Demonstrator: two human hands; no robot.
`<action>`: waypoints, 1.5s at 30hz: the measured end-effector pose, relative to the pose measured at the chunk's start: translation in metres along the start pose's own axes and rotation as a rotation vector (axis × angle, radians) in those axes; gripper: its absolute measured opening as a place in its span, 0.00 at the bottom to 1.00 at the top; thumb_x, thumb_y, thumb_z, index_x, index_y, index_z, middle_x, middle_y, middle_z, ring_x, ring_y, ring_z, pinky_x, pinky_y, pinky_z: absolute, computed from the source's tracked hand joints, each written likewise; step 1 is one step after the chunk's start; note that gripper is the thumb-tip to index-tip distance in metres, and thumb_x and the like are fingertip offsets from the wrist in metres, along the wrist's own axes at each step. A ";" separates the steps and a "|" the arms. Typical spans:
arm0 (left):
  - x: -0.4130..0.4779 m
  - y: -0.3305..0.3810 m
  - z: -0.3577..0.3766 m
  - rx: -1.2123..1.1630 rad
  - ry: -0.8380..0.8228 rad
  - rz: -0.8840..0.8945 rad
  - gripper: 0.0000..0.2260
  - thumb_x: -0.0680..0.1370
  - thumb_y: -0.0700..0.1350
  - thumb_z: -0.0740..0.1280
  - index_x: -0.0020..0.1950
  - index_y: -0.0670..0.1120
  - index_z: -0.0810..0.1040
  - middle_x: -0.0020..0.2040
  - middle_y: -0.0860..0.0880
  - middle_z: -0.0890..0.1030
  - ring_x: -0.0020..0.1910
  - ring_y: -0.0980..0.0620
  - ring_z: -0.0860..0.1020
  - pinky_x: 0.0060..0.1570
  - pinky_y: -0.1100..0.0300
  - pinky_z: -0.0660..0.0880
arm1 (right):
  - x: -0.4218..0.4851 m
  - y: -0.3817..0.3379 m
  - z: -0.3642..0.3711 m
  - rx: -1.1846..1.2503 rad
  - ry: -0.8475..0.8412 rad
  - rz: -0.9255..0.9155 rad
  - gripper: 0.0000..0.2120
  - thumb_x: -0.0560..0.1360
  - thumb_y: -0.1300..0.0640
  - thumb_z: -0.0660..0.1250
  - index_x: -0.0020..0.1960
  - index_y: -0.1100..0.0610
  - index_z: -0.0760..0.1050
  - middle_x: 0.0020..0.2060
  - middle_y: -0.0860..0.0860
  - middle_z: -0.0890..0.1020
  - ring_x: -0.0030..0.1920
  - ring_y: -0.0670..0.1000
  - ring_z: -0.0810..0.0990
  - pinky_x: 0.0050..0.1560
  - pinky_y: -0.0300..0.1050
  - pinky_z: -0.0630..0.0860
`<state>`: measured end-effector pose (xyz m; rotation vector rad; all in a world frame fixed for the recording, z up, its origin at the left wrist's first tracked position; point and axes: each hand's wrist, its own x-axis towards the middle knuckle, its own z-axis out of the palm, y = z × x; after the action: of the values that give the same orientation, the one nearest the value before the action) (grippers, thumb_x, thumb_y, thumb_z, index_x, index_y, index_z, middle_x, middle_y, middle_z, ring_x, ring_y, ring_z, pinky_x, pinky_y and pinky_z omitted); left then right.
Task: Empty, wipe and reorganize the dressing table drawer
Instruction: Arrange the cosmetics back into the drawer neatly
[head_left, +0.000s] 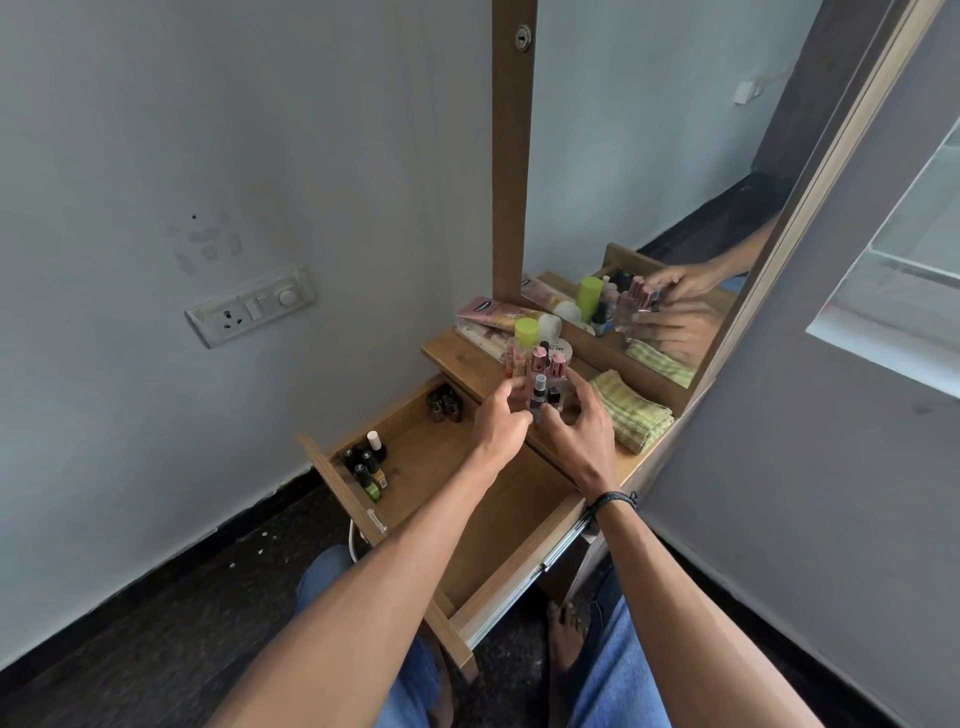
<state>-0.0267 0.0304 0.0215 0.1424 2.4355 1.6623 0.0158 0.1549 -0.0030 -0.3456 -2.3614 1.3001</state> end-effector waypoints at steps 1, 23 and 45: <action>0.000 0.002 -0.001 -0.002 0.006 0.006 0.21 0.76 0.36 0.69 0.67 0.50 0.77 0.58 0.52 0.83 0.59 0.51 0.79 0.63 0.52 0.75 | -0.001 -0.002 -0.001 0.021 0.000 0.005 0.32 0.73 0.45 0.64 0.76 0.52 0.67 0.63 0.50 0.78 0.59 0.49 0.77 0.62 0.52 0.75; 0.002 -0.014 0.018 0.143 0.148 0.109 0.11 0.73 0.45 0.77 0.51 0.52 0.77 0.51 0.52 0.85 0.50 0.51 0.83 0.51 0.50 0.81 | -0.002 0.002 -0.001 0.072 0.136 -0.066 0.08 0.72 0.62 0.71 0.48 0.54 0.73 0.44 0.48 0.78 0.42 0.44 0.76 0.43 0.44 0.77; -0.021 -0.022 -0.002 0.024 0.100 0.195 0.14 0.73 0.39 0.78 0.52 0.51 0.79 0.47 0.55 0.85 0.47 0.60 0.83 0.49 0.58 0.81 | -0.010 -0.004 -0.013 0.207 -0.027 -0.045 0.08 0.70 0.59 0.70 0.48 0.50 0.80 0.45 0.46 0.85 0.45 0.50 0.84 0.48 0.56 0.82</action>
<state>-0.0057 0.0162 0.0037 0.3170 2.5888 1.7585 0.0309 0.1583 0.0046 -0.2111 -2.2172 1.5192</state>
